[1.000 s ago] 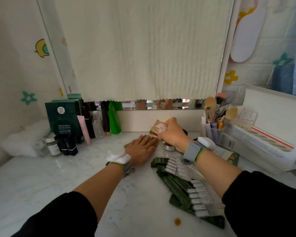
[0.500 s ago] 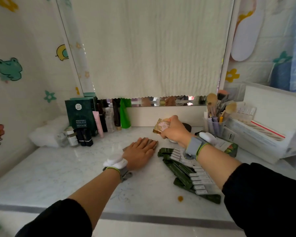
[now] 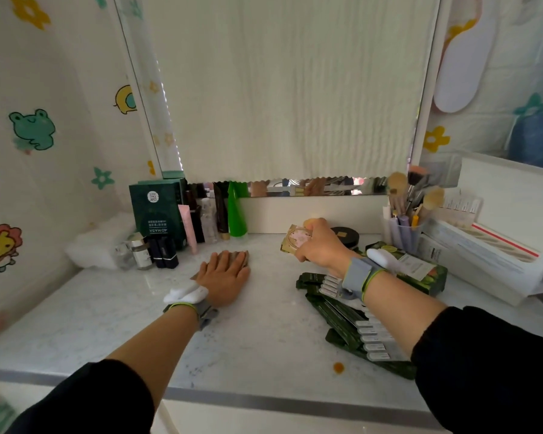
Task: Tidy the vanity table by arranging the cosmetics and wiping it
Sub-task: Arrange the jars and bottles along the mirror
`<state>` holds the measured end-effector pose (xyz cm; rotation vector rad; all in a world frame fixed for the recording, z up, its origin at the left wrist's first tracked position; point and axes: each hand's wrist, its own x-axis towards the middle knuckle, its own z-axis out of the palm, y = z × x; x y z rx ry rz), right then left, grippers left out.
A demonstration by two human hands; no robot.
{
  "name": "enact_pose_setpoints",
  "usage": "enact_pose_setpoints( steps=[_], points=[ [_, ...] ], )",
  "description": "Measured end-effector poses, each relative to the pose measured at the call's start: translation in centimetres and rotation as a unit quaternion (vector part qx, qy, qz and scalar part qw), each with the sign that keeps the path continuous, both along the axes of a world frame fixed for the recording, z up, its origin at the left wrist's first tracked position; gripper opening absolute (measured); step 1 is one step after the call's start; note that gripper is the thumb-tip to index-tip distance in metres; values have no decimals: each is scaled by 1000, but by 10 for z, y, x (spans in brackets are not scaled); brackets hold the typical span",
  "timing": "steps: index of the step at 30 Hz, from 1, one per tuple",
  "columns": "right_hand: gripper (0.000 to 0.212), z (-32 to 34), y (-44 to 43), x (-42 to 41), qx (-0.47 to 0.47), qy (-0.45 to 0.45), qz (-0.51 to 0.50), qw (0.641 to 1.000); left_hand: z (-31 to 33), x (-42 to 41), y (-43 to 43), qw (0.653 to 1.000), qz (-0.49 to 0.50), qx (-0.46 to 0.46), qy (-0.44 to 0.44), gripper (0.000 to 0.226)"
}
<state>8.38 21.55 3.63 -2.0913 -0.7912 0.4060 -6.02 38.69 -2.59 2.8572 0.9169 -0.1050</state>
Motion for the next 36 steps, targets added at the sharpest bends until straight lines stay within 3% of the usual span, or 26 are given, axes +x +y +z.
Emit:
enact_pose_setpoints(
  steps=[12, 17, 22, 31, 36],
  points=[
    [61, -6, 16, 31, 16, -5, -24, 1000, -2, 111, -4, 999, -43, -1, -14, 61],
    [63, -8, 16, 39, 24, -7, -30, 999, -1, 127, -9, 992, -124, 29, 10, 55],
    [70, -9, 15, 25, 24, 7, -18, 1000, -7, 111, -14, 979, -190, 73, 31, 51],
    [64, 1, 6, -12, 1, 17, 5, 1000, -5, 37, -32, 990, -137, 10, 16, 51],
    [65, 2, 10, -29, -4, 21, 0, 1000, -6, -2, -47, 974, -222, 52, 8, 60]
  ],
)
